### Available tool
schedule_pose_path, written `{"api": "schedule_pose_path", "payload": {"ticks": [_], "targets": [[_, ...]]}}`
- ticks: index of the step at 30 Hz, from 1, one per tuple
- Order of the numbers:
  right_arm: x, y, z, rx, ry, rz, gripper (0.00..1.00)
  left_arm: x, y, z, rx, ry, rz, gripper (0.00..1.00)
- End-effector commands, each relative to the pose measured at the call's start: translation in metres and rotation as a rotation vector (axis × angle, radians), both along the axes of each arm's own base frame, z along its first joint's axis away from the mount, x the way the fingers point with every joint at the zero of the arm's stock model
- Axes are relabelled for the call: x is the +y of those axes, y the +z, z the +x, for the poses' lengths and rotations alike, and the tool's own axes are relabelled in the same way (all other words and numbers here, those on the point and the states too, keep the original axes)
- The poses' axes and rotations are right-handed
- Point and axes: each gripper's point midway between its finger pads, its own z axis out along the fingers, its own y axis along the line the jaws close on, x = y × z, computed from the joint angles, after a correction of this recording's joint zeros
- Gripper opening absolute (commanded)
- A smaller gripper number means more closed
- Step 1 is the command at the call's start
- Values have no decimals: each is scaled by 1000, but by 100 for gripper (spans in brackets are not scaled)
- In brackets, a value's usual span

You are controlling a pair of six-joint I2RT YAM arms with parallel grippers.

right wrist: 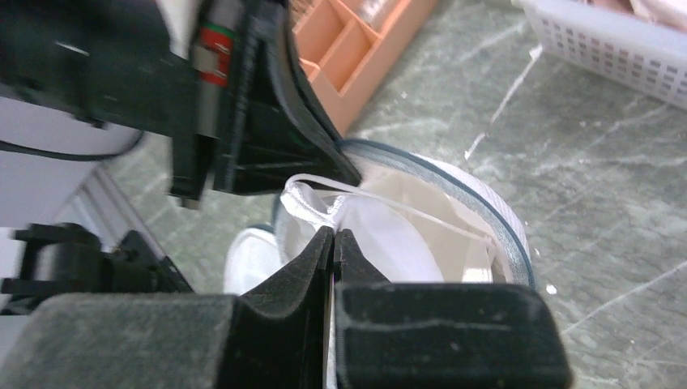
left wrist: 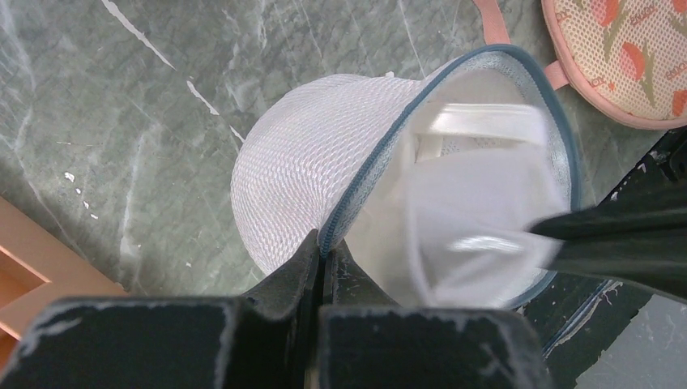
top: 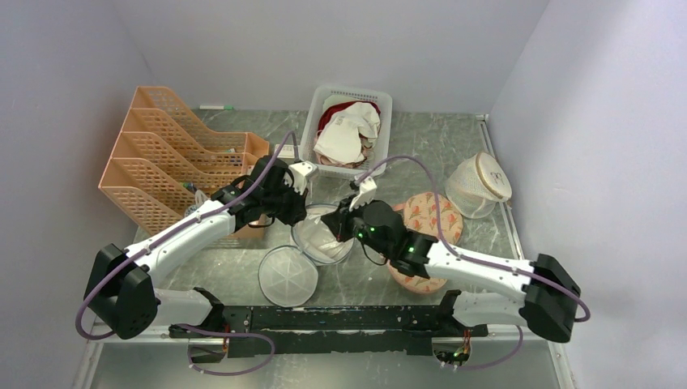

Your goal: Unzip the laundry bag and remove the bra

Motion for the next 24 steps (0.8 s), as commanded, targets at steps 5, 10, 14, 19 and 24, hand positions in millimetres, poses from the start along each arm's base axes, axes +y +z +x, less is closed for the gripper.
{"api": "schedule_pose_path", "payload": {"ticks": [5,10,14,19,24], "targets": [[-9,72,5,-103,-18,123,0,-7,9,-5,-28,-39,-29,7],[-20,86,10,-144,-47,97,0,-9,5,-7,-22,-45,-11,7],[-28,110,9,-179,-61,128,0,-7,4,-6,-30,-37,-1,7],[-41,146,7,-221,-88,147,0,-8,2,-7,-19,-43,-2,7],[-45,190,-2,-265,-60,215,0,-5,1,-5,-25,-29,12,7]]}}
